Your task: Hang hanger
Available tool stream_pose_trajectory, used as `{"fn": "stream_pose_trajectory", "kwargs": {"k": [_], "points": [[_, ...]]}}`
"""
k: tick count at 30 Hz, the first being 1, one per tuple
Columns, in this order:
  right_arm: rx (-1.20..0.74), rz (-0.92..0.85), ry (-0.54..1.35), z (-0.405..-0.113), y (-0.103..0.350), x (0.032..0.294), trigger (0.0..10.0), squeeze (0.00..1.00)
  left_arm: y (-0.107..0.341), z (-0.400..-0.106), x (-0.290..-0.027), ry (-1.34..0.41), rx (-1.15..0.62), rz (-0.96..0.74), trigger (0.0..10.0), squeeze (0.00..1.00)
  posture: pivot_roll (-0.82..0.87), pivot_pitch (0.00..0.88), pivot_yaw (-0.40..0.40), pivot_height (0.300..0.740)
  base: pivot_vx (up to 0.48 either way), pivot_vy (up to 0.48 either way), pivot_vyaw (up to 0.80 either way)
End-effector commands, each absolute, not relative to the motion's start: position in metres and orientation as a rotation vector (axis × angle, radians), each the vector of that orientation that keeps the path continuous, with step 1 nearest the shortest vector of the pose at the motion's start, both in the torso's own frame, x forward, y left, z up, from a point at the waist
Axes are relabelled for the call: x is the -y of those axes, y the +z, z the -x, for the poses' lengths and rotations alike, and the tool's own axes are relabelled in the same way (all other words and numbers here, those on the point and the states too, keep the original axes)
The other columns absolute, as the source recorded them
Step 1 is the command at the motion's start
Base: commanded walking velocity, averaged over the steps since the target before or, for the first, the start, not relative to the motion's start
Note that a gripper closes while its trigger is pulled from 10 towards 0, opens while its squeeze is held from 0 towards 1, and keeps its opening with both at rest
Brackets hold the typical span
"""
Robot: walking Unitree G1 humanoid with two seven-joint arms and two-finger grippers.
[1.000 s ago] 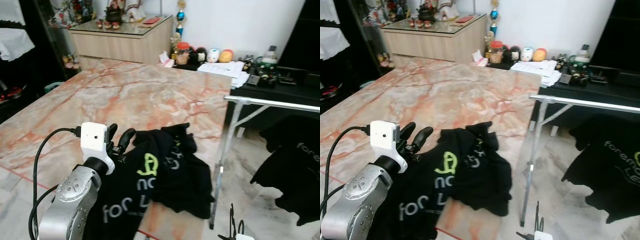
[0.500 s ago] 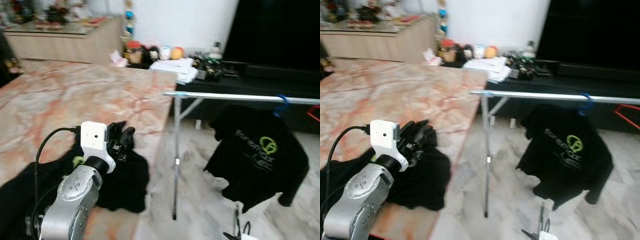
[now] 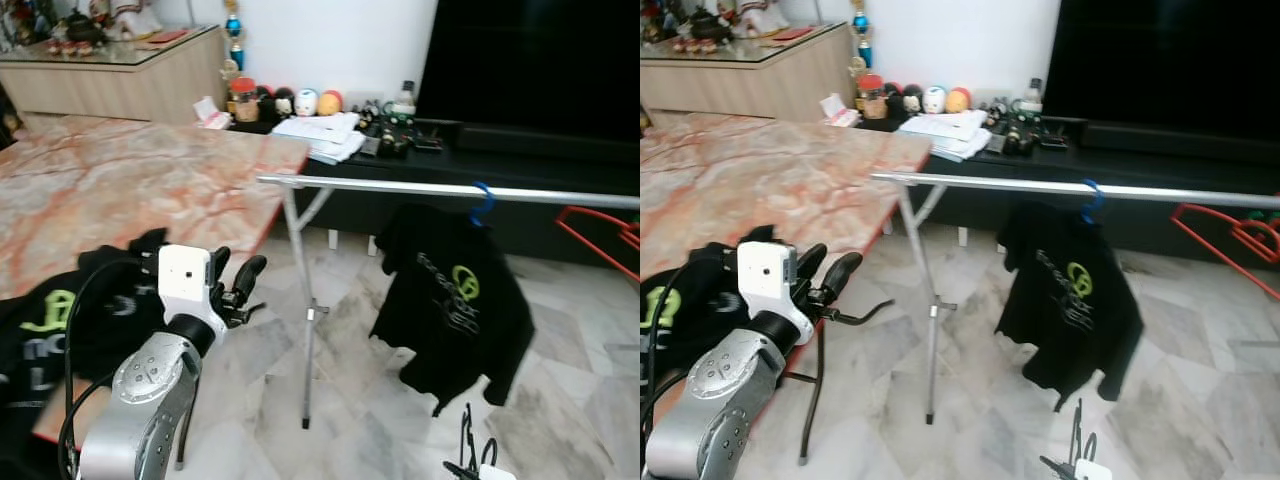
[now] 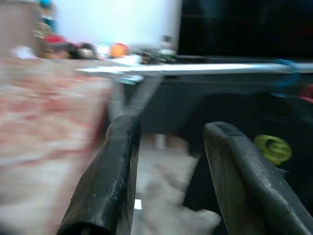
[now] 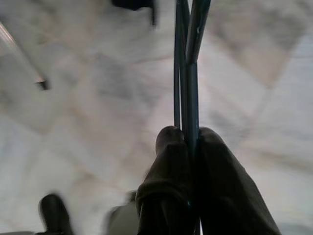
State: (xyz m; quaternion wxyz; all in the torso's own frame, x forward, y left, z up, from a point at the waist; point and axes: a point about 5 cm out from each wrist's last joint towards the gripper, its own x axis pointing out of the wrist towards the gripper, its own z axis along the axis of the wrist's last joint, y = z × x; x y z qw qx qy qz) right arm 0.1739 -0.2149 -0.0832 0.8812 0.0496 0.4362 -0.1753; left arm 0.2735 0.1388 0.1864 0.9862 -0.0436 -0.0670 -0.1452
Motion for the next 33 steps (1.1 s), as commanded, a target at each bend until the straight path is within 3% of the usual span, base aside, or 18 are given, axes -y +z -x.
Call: {"fn": "stream_pose_trajectory", "kwargs": {"k": [1,5,11,14,17,23,24,25,26,27,33], "points": [[-0.901,-0.113,-0.363,-0.177,-0.082,0.212,10.0,0.0,0.184,-0.272,-0.143,-0.303,0.112,0.044,10.0,0.0,0.13,0.054,0.047,0.74,0.0,0.0,0.0],[-0.9,-0.113,-0.349,-0.178,-0.082,0.21,10.0,0.0,0.172,-0.271,-0.14,-0.356,0.047,0.008,10.0,0.0,0.13,0.054,0.046,0.74,0.0,0.0,0.0],[-0.9,-0.056,-0.173,-0.19,-0.079,0.197,10.0,0.0,0.147,-0.265,-0.138,-0.518,-0.073,-0.186,10.0,0.0,0.12,0.058,0.042,0.74,0.0,0.0,0.0],[-0.859,0.057,0.128,-0.209,-0.069,0.182,10.0,0.0,0.135,-0.26,-0.137,-0.7,-0.161,-0.311,10.0,0.0,0.12,0.059,0.039,0.74,0.0,0.0,0.0],[-0.813,0.167,0.326,-0.226,-0.057,0.184,10.0,0.0,0.125,-0.252,-0.138,-0.853,-0.233,-0.387,10.0,0.0,0.11,0.061,0.033,0.74,0.0,0.0,0.0],[-0.76,0.24,0.483,-0.24,-0.042,0.189,10.0,0.0,0.117,-0.25,-0.142,-0.914,-0.281,-0.416,10.0,0.0,0.11,0.063,0.03,0.74,0.0,0.0,0.0],[-0.733,0.257,0.556,-0.246,-0.035,0.189,10.0,0.0,0.115,-0.251,-0.143,-0.933,-0.278,-0.441,10.0,0.0,0.1,0.066,0.029,0.74,0.0,0.0,0.0],[-0.693,0.342,0.764,-0.258,-0.019,0.191,10.0,0.0,0.111,-0.255,-0.143,-0.973,-0.261,-0.479,10.0,0.0,0.09,0.065,0.03,0.74,0.0,0.0,0.0],[-0.693,0.342,0.764,-0.258,-0.019,0.191,10.0,0.0,0.111,-0.255,-0.143,-0.973,-0.261,-0.479,10.0,0.0,0.09,0.065,0.03,0.74,0.0,0.0,0.0],[-0.678,0.411,0.925,-0.264,-0.006,0.193,10.0,0.0,0.111,-0.263,-0.142,-0.962,-0.235,-0.454,10.0,0.0,0.09,0.063,0.031,0.74,0.0,0.0,0.0],[-0.668,0.528,1.144,-0.274,0.018,0.198,10.0,0.0,0.106,-0.265,-0.136,-1.052,-0.26,-0.426,10.0,0.0,0.07,0.061,0.03,0.74,0.0,0.0,0.0]]}}
